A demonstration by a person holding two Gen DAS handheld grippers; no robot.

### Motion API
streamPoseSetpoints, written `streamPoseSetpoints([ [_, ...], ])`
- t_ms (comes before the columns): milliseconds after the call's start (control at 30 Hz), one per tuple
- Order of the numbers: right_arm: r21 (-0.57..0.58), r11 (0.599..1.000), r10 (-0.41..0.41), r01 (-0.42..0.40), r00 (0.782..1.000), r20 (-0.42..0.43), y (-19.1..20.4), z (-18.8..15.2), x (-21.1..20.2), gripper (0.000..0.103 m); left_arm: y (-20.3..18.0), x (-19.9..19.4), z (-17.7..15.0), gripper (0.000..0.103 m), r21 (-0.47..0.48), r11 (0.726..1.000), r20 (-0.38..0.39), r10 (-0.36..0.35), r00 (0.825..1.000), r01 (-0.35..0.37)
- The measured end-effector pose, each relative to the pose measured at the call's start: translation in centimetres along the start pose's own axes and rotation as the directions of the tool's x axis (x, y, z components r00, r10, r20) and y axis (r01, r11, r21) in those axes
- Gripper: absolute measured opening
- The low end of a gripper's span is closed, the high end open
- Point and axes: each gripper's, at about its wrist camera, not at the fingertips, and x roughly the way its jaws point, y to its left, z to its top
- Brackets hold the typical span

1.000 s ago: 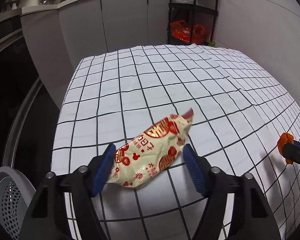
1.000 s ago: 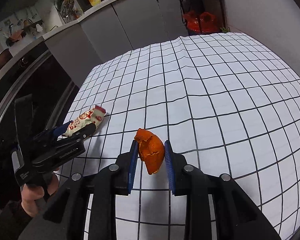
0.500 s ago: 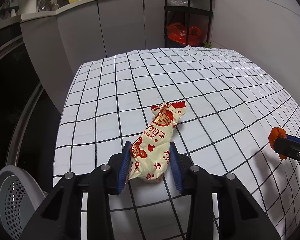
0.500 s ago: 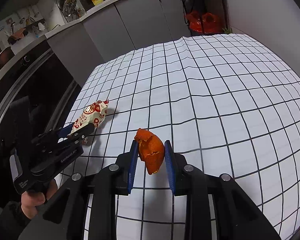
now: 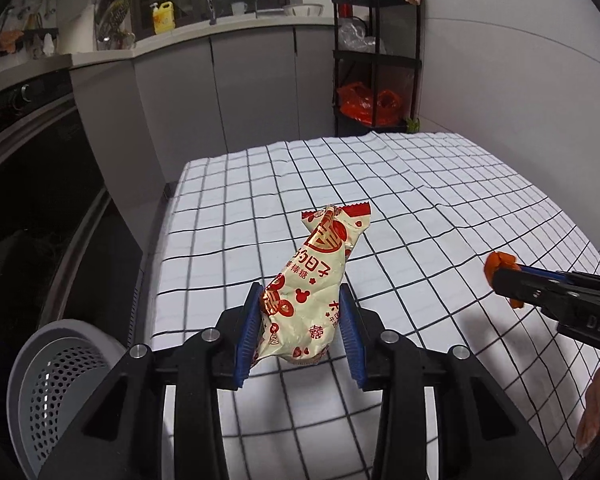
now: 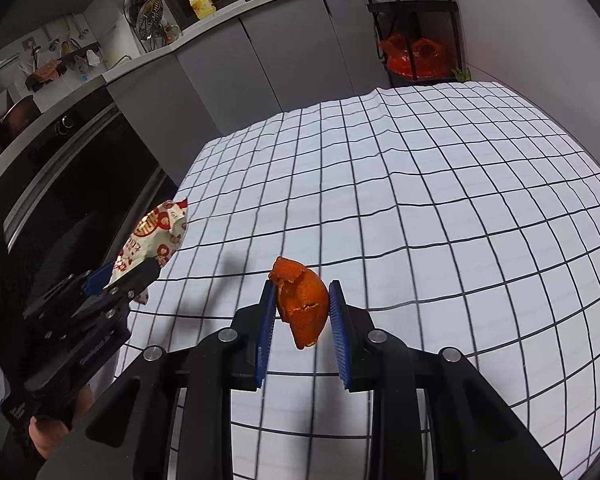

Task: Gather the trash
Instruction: 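Carry the snack wrapper and orange peel over the wastebasket with both tools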

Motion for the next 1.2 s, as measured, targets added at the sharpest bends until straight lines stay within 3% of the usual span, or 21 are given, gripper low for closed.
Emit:
streamPoseSetpoints([
  [233, -0.048, 0.997, 0.061, -0.060, 0.998, 0.022, 4.4, -0.4, -1.1, 0.026, 2.6, -5.7, -1.1, 0.037, -0.069, 0.997, 0.065, 0.045, 0.997, -0.041],
  [467, -0.103, 0.986, 0.135, -0.133, 0.991, 0.005, 9.9, -1.5, -0.8, 0.026, 7.6, -10.0, -3.0, 0.037, -0.161, 0.979, 0.073, 0.136, 0.988, -0.123],
  [733, -0.223, 0.957, 0.189, -0.185, 0.982, -0.003, 17.1, -3.2, -0.7, 0.026, 12.9, -12.9, -6.3, 0.037, -0.224, 0.944, 0.024, 0.253, 0.967, -0.242],
  [1200, -0.389, 0.901, 0.195, -0.190, 0.980, -0.026, 25.9, -6.1, 1.4, 0.026, 18.0, -14.8, -10.1, 0.037, -0.310, 0.886, -0.051, 0.346, 0.937, -0.345],
])
